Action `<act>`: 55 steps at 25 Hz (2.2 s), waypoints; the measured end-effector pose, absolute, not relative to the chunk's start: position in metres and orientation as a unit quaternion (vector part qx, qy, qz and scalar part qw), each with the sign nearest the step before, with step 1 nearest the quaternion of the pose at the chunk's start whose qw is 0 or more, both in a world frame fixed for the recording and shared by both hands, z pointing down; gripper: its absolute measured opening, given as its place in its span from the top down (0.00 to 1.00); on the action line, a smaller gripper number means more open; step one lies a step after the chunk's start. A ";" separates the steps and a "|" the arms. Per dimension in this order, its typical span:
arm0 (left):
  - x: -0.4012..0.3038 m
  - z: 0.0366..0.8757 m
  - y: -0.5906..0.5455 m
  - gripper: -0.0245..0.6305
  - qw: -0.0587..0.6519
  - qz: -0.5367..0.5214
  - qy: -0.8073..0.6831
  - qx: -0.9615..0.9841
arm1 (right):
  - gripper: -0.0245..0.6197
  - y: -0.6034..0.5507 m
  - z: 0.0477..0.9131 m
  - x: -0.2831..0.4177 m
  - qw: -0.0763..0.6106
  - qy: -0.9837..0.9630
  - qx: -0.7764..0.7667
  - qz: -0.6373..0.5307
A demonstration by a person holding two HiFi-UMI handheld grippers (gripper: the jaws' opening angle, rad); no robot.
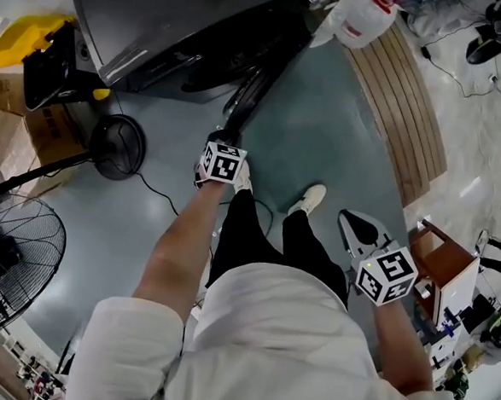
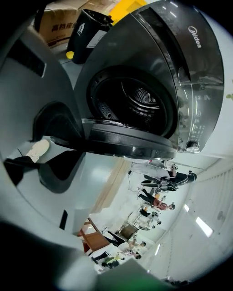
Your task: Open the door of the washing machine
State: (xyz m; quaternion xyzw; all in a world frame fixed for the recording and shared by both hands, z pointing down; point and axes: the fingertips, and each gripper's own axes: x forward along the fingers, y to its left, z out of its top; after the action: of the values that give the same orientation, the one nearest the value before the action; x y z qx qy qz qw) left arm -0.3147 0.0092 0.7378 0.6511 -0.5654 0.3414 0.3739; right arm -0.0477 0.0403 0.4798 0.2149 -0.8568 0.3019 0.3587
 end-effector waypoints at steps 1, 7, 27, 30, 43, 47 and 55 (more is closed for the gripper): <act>-0.304 0.738 0.010 0.85 0.378 0.338 -0.569 0.648 | 0.95 0.040 0.481 -0.038 0.357 -0.856 0.217 0.305; -0.243 0.742 0.015 0.85 0.398 0.338 -0.573 0.632 | 0.95 0.040 0.490 0.013 0.348 -0.852 0.228 0.318; -0.088 0.745 -0.020 0.83 0.491 0.279 -0.602 0.564 | 0.95 0.029 0.498 0.135 0.306 -0.835 0.297 0.349; -0.061 0.744 -0.030 0.82 0.503 0.273 -0.592 0.567 | 0.95 0.027 0.499 0.153 0.305 -0.832 0.307 0.347; 0.026 0.745 -0.095 0.81 0.563 0.196 -0.610 0.522 | 0.95 0.022 0.511 0.220 0.285 -0.814 0.343 0.373; 0.043 0.744 -0.113 0.81 0.576 0.178 -0.616 0.507 | 0.95 0.019 0.512 0.236 0.279 -0.810 0.350 0.378; 0.068 0.743 -0.143 0.81 0.591 0.149 -0.627 0.486 | 0.95 0.012 0.517 0.263 0.272 -0.805 0.360 0.385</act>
State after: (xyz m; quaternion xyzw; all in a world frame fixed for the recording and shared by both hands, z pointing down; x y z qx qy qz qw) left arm 0.0676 -0.1428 0.7429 0.4858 -0.6266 0.1486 0.5910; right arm 0.2628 0.0119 0.5172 0.3602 -0.8051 0.3846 0.2724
